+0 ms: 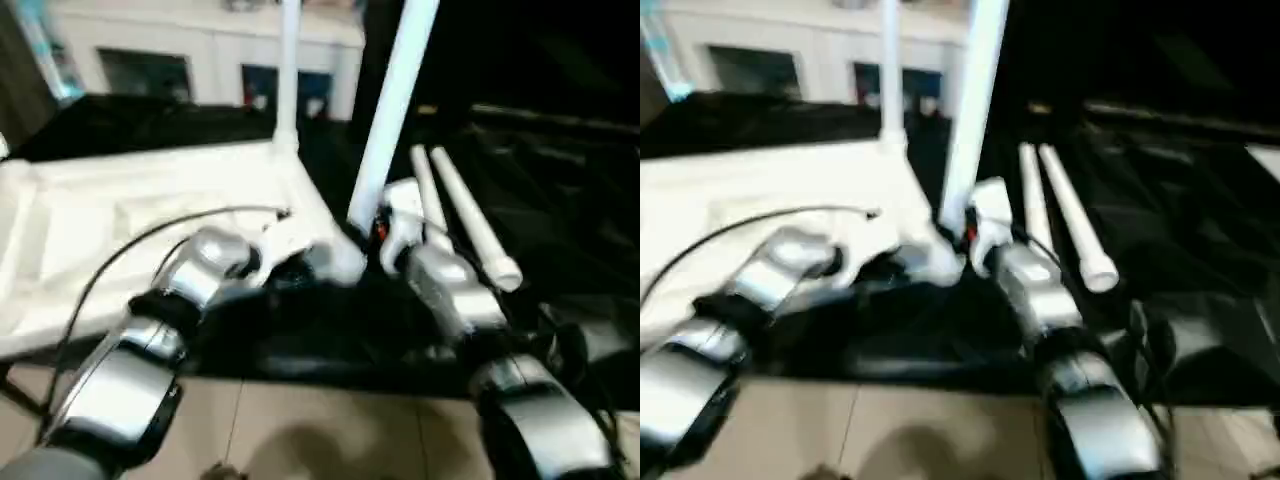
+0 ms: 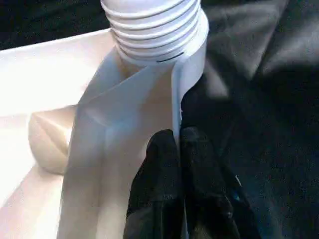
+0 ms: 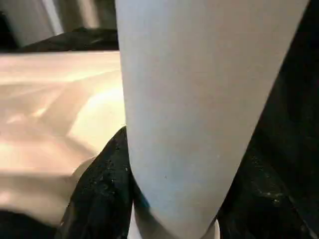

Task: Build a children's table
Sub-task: Insert table leg to table base

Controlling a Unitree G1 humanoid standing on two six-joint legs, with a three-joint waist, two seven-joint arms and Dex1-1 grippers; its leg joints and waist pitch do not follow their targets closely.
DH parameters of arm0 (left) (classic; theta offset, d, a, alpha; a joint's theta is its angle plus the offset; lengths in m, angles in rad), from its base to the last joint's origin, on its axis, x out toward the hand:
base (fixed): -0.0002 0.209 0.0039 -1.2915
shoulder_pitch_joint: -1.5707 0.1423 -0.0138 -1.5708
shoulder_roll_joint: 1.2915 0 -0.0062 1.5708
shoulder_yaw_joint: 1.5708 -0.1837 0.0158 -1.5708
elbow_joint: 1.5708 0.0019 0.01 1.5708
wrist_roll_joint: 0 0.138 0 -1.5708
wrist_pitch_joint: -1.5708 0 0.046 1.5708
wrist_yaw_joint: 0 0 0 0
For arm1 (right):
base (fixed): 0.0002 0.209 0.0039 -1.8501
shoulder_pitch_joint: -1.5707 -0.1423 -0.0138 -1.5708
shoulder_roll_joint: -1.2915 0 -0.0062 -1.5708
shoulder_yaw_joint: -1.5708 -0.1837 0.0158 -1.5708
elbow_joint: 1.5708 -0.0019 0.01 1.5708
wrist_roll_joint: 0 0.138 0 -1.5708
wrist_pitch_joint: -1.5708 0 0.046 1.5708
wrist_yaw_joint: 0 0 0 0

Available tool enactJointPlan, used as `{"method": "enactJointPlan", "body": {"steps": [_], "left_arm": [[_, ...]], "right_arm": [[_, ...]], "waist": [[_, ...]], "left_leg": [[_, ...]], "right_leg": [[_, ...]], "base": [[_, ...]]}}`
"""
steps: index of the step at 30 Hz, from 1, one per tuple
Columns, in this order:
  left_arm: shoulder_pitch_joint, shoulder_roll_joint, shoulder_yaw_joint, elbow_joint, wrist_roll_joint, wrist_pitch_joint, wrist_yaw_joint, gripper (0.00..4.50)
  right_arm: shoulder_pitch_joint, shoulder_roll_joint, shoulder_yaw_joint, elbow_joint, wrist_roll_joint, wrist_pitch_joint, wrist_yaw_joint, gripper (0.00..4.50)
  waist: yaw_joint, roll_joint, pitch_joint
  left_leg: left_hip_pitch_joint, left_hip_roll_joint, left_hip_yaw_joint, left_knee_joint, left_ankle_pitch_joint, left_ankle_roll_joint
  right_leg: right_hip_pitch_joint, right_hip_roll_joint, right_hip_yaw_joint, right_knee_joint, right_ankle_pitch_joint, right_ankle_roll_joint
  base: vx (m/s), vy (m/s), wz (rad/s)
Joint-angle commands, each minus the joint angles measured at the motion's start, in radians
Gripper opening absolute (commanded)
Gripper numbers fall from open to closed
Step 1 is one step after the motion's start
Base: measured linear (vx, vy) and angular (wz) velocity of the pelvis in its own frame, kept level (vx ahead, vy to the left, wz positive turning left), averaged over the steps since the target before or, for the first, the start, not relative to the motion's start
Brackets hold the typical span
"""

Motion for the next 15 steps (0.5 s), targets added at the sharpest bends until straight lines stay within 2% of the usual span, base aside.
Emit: {"method": "enactJointPlan", "body": {"steps": [1,2,3,5,6,8,9,10,11,12,15], "left_arm": [[-0.044,0.011,0.027,0.016,0.021,0.032,0.099,0.0],[-0.05,0.003,0.027,0.024,0.023,0.043,0.12,0.0],[-0.055,-0.003,0.022,0.029,0.028,0.049,0.136,0.0],[-0.059,-0.013,0.02,0.035,0.032,0.053,0.141,0.0],[-0.06,-0.019,0.019,0.04,0.035,0.055,0.145,0.0],[-0.061,-0.02,0.018,0.043,0.036,0.055,0.148,0.0],[-0.061,-0.021,0.018,0.046,0.036,0.056,0.15,0.0],[-0.059,-0.021,0.017,0.049,0.037,0.056,0.152,0.0],[-0.058,-0.02,0.017,0.054,0.036,0.053,0.155,0.0],[-0.057,-0.019,0.018,0.058,0.035,0.051,0.157,0.0],[-0.054,-0.018,0.012,0.055,0.036,0.037,0.146,0.0]], "right_arm": [[0.074,-0.006,-0.032,0.162,-0.011,0.131,-0.102,1.86],[0.066,0.006,-0.038,0.169,-0.009,0.137,-0.123,1.86],[0.059,0.015,-0.041,0.175,-0.009,0.142,-0.138,1.86],[0.051,0.024,-0.03,0.179,-0.022,0.147,-0.144,1.86],[0.043,0.028,-0.019,0.189,-0.036,0.146,-0.148,1.86],[0.039,0.029,-0.012,0.195,-0.044,0.142,-0.151,1.86],[0.036,0.032,-0.006,0.201,-0.053,0.136,-0.152,1.86],[0.033,0.034,-0.003,0.204,-0.06,0.131,-0.153,1.86],[0.031,0.037,0.0,0.206,-0.07,0.126,-0.152,1.86],[0.03,0.04,0.003,0.207,-0.077,0.126,-0.149,1.86],[0.026,0.041,0.016,0.21,-0.09,0.127,-0.128,1.86]], "waist": [[-0.006,0.022,-0.055],[-0.008,0.023,-0.051],[-0.016,0.019,-0.041],[-0.015,0.012,-0.041],[-0.016,0.015,-0.042],[-0.016,0.016,-0.045],[-0.017,0.011,-0.046],[-0.016,0.014,-0.047],[-0.017,0.011,-0.047],[-0.017,0.013,-0.044],[-0.019,0.013,-0.044]], "left_leg": [[-0.01,0.029,-0.005,-0.087,-0.193,-0.047],[0.001,0.031,0.0,-0.092,-0.245,-0.048],[0.015,0.024,0.005,-0.092,-0.4,-0.039],[0.024,0.018,0.004,-0.087,-0.453,-0.026],[0.02,0.02,0.002,-0.09,-0.449,-0.021],[0.018,0.022,0.002,-0.097,-0.434,-0.02],[0.014,0.024,0.003,-0.102,-0.411,-0.016],[0.014,0.025,0.004,-0.104,-0.399,-0.015],[0.014,0.027,0.007,-0.107,-0.381,-0.012],[0.013,0.027,0.009,-0.109,-0.382,-0.014],[0.018,0.027,0.01,-0.109,-0.414,-0.018]], "right_leg": [[0.035,-0.06,0.065,-0.112,-0.295,-0.109],[0.027,-0.058,0.066,-0.115,-0.257,-0.134],[0.015,-0.058,0.066,-0.132,-0.353,-0.159],[0.009,-0.068,0.064,-0.152,-0.497,-0.121],[0.011,-0.071,0.063,-0.16,-0.526,-0.101],[0.015,-0.07,0.061,-0.165,-0.502,-0.09],[0.018,-0.069,0.062,-0.164,-0.459,-0.097],[0.02,-0.069,0.062,-0.161,-0.436,-0.104],[0.02,-0.067,0.063,-0.16,-0.395,-0.115],[0.018,-0.065,0.065,-0.159,-0.377,-0.124],[0.015,-0.068,0.069,-0.162,-0.406,-0.122]], "base": [[0.0,0.0,0.0],[0.0,0.0,0.0],[0.0,0.0,0.0],[0.0,0.0,0.0],[0.0,0.0,0.0],[0.0,0.0,0.0],[0.0,0.0,0.0],[0.0,0.0,0.0],[0.0,0.0,0.0],[0.0,0.0,0.0],[0.0,0.0,0.0]]}}
